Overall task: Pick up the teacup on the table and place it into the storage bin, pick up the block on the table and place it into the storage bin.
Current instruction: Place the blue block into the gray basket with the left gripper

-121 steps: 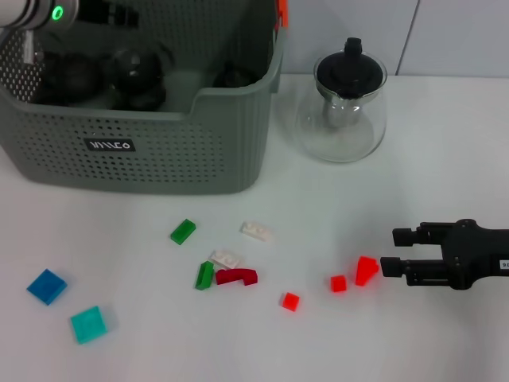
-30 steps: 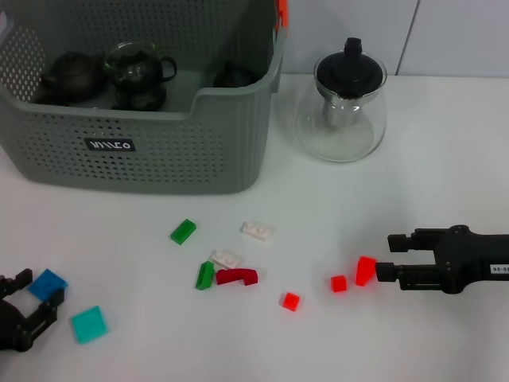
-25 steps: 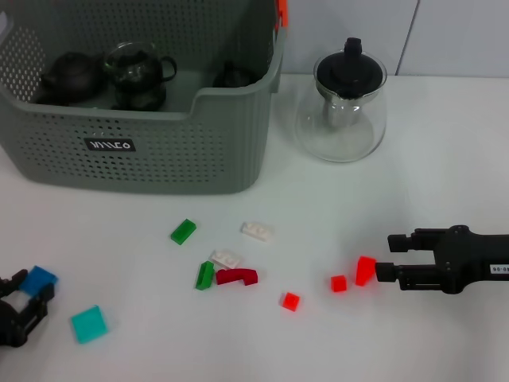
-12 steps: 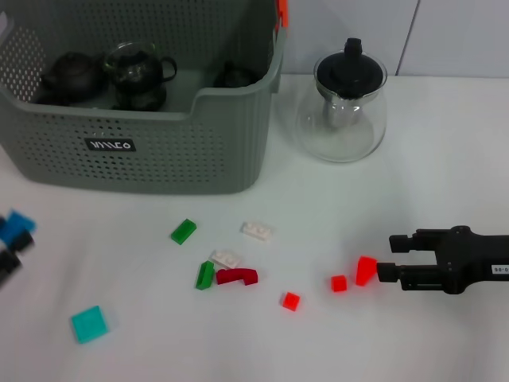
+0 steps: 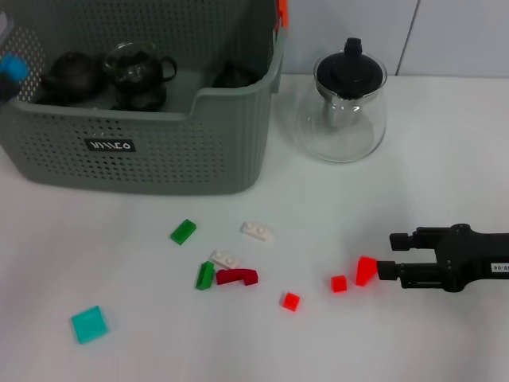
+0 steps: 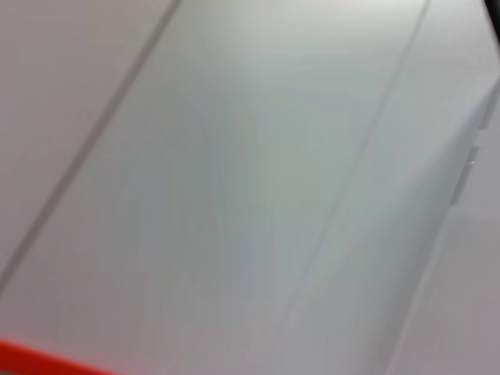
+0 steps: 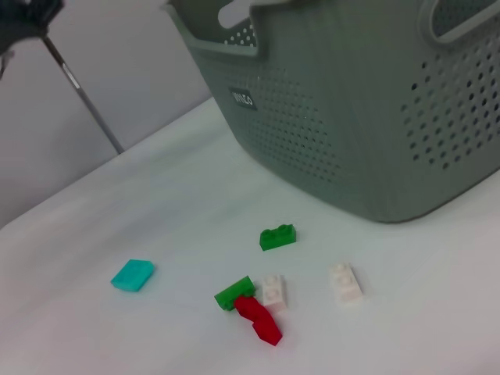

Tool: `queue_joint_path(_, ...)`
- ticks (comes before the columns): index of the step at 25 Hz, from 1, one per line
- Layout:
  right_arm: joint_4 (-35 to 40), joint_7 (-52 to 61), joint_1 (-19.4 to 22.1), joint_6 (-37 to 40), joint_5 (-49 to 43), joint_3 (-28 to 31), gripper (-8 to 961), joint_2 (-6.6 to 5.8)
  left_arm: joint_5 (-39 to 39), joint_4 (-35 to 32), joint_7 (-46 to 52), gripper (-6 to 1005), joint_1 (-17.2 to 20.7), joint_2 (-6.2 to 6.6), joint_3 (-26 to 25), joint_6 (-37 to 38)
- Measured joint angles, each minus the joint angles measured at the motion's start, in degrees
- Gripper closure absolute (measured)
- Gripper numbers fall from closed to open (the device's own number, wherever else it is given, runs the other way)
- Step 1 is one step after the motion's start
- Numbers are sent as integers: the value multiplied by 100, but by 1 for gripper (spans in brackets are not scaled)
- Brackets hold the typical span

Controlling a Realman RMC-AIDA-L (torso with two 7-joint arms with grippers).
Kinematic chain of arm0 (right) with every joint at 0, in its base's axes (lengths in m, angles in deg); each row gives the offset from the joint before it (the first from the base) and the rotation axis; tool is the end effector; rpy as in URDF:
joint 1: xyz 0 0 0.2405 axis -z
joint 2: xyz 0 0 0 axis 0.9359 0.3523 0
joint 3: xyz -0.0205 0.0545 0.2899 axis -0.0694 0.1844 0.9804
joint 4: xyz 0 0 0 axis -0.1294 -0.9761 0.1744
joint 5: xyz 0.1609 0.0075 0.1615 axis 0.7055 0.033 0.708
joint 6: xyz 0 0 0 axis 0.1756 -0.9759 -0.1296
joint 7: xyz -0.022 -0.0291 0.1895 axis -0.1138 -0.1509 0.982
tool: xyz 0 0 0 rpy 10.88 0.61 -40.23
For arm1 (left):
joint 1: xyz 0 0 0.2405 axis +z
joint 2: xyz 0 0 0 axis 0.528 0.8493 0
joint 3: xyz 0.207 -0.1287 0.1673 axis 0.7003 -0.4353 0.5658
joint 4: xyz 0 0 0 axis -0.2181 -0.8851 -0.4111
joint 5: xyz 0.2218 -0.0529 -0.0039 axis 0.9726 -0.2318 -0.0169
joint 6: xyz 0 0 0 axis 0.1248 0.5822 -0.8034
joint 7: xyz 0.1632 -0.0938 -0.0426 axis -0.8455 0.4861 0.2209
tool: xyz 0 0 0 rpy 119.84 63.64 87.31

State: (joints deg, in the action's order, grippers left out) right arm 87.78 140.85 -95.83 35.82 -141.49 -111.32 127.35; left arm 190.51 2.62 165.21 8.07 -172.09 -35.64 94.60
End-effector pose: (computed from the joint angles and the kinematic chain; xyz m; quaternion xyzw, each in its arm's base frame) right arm 0.3211 0.3516 -0.0642 -0.9340 0.3081 0.1630 0.0786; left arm -0.3286 0.3169 0.0822 -0.7670 -0.2885 -0.5140 0.2536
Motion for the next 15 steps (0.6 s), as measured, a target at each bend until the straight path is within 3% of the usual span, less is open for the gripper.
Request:
queue_joint_path(4,0,0,-3,-2,-1,-10,215,19,33,-114,471,586,-674,45,218,-410)
queue_joint_path(6,0,0,-7,1,0,-10,215,28,59,-232,712,582,-973,97,558,-865)
queue_joint_path(10,0,1,-8,4,-1,-10,215,42,101,-604,1512,575,-1509,268,1975,-2190)
queue_joint_path(15,0,30,-26,1,0,3,217,49,477,-1479,2781,566,-1776,226,3704,-3982)
